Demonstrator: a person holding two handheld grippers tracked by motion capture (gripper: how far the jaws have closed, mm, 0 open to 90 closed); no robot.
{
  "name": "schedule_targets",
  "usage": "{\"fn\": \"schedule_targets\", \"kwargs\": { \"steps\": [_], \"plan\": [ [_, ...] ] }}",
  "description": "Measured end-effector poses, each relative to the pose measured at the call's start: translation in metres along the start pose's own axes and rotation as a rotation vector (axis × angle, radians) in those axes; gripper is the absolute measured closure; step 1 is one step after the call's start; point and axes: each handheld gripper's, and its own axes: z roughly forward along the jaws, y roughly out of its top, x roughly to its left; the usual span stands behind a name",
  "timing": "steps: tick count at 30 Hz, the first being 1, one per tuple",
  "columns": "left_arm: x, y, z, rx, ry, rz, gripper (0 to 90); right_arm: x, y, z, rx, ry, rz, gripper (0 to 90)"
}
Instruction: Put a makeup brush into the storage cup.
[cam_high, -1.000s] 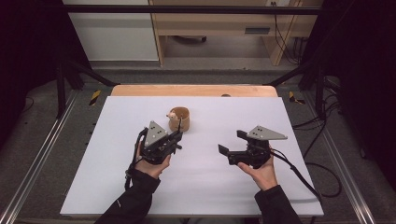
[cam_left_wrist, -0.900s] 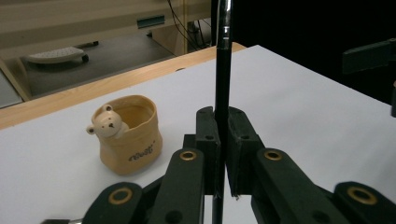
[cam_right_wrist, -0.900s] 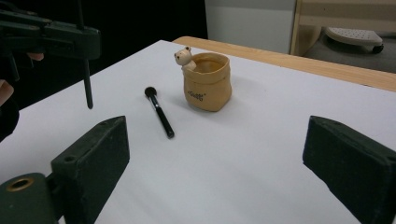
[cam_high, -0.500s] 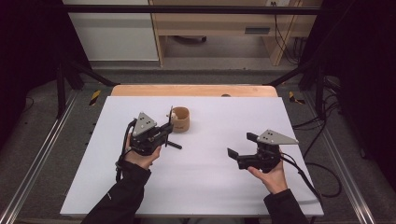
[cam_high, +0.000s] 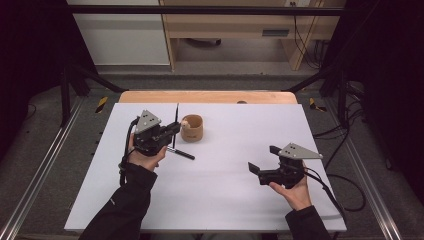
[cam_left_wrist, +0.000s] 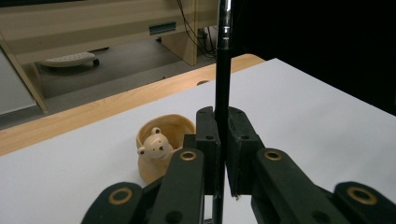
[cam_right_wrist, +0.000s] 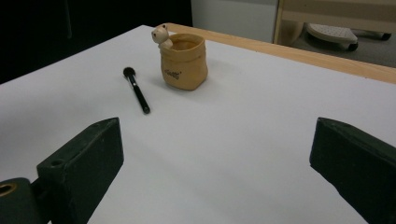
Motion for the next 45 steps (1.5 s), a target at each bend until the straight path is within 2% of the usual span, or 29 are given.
{"fn": "schedule_targets", "kwargs": {
  "steps": [9, 19, 34, 45],
  "plan": [
    [0.007, 0.007, 0.007, -0.007, 0.000, -0.009, 84.2, -0.006, -0.007, -0.005, 0.010, -0.016, 0.019, 2.6],
    [0.011, 0.020, 0.016, -0.020, 0.000, -0.003, 84.2, -0.005, -0.009, -0.005, 0.024, -0.022, 0.000, 2.4],
    [0.020, 0.030, 0.042, -0.021, -0.006, -0.013, 84.3, -0.004, -0.010, -0.006, 0.038, -0.027, -0.014, 3.5],
    [0.027, 0.036, 0.060, -0.024, 0.004, -0.018, 84.3, -0.010, -0.013, -0.010, 0.034, -0.026, 0.008, 4.7]
  ]
}}
